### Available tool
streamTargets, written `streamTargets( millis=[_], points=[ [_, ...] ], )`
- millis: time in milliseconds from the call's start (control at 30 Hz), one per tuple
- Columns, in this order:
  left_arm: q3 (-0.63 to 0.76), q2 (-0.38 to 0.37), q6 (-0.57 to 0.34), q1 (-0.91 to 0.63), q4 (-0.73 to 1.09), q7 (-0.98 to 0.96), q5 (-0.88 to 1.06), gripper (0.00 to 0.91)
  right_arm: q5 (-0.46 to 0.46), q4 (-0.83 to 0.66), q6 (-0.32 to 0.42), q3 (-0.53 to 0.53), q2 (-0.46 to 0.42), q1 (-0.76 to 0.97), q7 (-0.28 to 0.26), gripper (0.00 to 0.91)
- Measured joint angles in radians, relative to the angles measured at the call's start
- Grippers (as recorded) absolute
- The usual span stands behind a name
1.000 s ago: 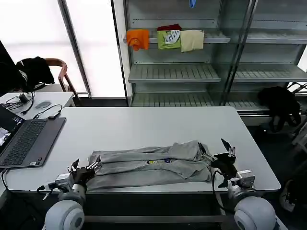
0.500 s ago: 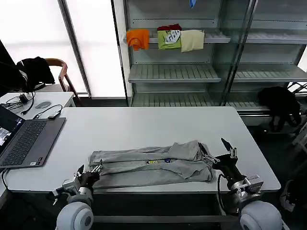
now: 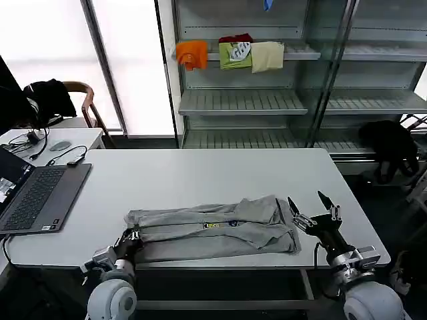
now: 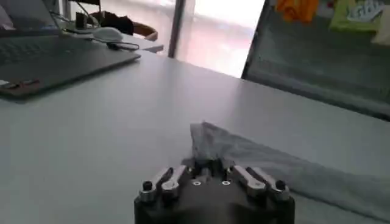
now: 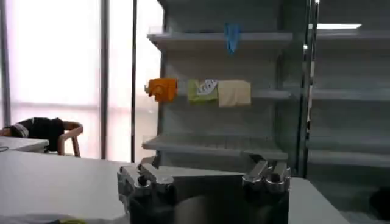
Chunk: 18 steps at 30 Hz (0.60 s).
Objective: Fold and organize the clothes.
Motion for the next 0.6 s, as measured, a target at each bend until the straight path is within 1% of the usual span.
streamTargets(
  millis=[167,333,500,600],
  points=[
    [0.015,-0.012,-0.008,-0.016,0.0,-0.011,-0.001,0.0,0.003,0.002,0.006,0.014,0.0,-0.008,-0.002,0.907],
    [0.008,-0.006,-0.023,-0.037,-0.005,-0.014,-0.014,0.0,0.007,0.001,0.012,0.028,0.001,-0.011,-0.002,0.907],
    [-0.018,0.026,-0.026,-0.059,-0.011,-0.013,-0.042,0.0,0.01,0.001,0.013,0.035,-0.002,-0.008,-0.002,0.907],
    [-0.047,0.063,-0.025,-0.072,-0.004,-0.007,-0.069,0.0,0.01,0.001,0.013,0.035,-0.002,-0.005,-0.002,0.907]
  ],
)
